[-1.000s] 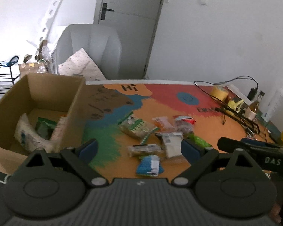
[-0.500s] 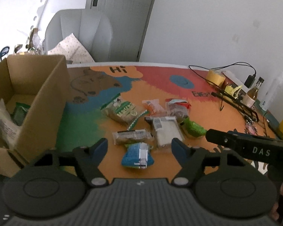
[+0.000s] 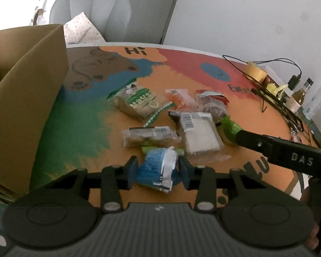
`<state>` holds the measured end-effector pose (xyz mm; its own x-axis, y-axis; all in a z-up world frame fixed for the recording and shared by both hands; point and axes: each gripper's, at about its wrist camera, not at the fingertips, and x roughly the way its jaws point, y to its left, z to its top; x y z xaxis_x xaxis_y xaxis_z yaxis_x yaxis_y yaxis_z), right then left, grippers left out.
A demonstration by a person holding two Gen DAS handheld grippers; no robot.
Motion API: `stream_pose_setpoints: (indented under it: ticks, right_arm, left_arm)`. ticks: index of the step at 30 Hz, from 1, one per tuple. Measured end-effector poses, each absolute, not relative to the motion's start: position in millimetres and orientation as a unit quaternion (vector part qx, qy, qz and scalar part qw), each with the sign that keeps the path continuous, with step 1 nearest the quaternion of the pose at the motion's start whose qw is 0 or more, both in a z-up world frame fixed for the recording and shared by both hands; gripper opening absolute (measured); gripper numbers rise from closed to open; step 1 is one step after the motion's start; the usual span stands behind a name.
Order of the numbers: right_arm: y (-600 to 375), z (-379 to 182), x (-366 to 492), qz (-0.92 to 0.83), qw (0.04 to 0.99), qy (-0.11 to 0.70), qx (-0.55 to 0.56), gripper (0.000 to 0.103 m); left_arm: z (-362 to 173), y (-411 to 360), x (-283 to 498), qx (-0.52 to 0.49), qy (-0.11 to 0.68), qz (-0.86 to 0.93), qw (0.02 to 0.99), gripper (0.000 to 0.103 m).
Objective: Organize snacks
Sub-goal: 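Grasp the blue packet with the left gripper while the right grasps the green packet, then carry both packets into the cardboard box and open both grippers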
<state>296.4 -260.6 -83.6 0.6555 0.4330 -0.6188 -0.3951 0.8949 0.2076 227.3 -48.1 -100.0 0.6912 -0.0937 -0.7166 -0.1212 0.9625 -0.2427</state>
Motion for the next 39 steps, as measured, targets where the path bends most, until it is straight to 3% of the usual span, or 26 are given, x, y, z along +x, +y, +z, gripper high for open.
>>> stream_pose_setpoints:
  ticks: [11, 13, 14, 20, 39]
  right_arm:
    - [-250, -93, 321, 0.236, 0.906, 0.353, 0.009, 0.062]
    - [-246, -97, 323, 0.235, 0.902, 0.362, -0.005, 0.047]
    - [-245, -99, 324, 0.233, 0.900, 0.368, -0.007, 0.033]
    - [-250, -92, 317, 0.229, 0.904, 0.360, 0.008, 0.023]
    - [-219, -35, 281, 0.278, 0.914, 0.296, 0.005, 0.023]
  left_arm:
    - [-82, -46, 218, -0.137, 0.366, 0.008, 0.920, 0.037]
    - [-78, -41, 214, -0.135, 0.360, 0.018, 0.923, 0.037]
    - [-76, -38, 212, -0.137, 0.357, 0.022, 0.924, 0.037]
    - [-59, -23, 200, -0.143, 0.337, 0.045, 0.929, 0.037]
    - [-9, 6, 159, -0.139, 0.276, 0.073, 0.948, 0.037]
